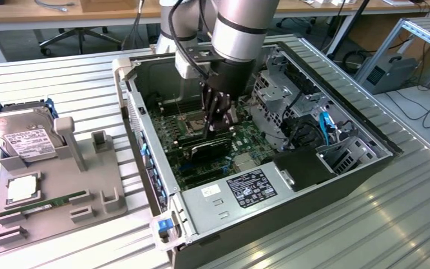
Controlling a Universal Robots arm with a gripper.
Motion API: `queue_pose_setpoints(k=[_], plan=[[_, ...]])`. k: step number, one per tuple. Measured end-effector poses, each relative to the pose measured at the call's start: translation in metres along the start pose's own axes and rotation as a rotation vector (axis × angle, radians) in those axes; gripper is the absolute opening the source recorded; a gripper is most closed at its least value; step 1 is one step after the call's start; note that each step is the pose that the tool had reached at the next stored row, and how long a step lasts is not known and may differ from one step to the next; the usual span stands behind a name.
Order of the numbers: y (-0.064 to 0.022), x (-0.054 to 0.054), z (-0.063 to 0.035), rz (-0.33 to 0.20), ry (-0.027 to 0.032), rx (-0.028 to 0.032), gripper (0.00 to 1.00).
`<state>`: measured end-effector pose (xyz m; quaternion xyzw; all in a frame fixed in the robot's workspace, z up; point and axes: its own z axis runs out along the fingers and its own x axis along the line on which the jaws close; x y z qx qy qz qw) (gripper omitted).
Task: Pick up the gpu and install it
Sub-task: 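Press down on the gpu until it lock into place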
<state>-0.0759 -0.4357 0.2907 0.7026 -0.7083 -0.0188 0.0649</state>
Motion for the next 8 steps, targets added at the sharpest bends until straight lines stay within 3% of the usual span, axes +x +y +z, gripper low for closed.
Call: queue_pose_setpoints(k=[3,4,8], plan=[[-0.0018,0.0,-0.0038,0.0,0.0002,-0.001,0.11],[-0.0045,0.0,-0.0041,0.0,0.0001,-0.0038,0.11],[-0.0218,0.0,-0.0063,-0.001,0.0006,-0.0241,0.11]])
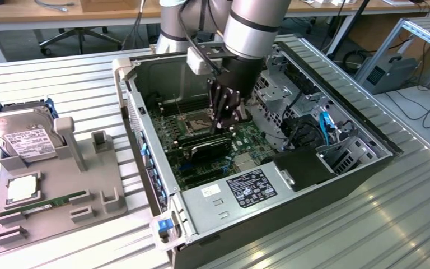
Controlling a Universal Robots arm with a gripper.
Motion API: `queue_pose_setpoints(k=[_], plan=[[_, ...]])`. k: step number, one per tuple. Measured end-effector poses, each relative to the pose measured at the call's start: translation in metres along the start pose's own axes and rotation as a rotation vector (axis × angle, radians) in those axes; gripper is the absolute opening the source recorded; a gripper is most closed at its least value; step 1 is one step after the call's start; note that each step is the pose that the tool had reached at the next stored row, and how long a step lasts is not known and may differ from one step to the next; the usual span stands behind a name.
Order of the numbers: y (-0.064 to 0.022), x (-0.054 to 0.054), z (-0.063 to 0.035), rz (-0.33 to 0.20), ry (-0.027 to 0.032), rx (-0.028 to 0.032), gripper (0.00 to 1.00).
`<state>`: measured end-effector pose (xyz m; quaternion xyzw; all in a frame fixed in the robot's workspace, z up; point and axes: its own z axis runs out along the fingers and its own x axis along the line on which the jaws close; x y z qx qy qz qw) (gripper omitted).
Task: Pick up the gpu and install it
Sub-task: 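Press down on the gpu until it lock into place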
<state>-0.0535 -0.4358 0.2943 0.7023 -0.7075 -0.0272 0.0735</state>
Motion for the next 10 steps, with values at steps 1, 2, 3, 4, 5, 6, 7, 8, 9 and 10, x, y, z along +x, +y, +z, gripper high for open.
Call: queue_pose_setpoints(k=[1,2,3,4,5,6,7,8,9,10], plan=[[-0.0034,0.0,-0.0005,0.0,0.0002,-0.0038,0.11],[-0.0095,0.0,-0.0013,-0.001,0.0,-0.0102,0.11],[-0.0133,0.0,-0.0019,-0.001,0.0001,-0.0144,0.11],[-0.0152,0.0,-0.0023,-0.001,0.0004,-0.0163,0.11],[-0.0157,0.0,-0.0023,-0.001,0.0003,-0.0165,0.11],[-0.0159,0.0,-0.0023,-0.001,0.0002,-0.0166,0.11],[-0.016,0.0,-0.0023,-0.001,0.0003,-0.0167,0.11],[-0.016,0.0,-0.0023,-0.001,0.0002,-0.0167,0.11],[-0.016,0.0,-0.0023,-0.001,0.0003,-0.0168,0.11],[-0.016,0.0,-0.0023,-0.001,0.0003,-0.0167,0.11]])
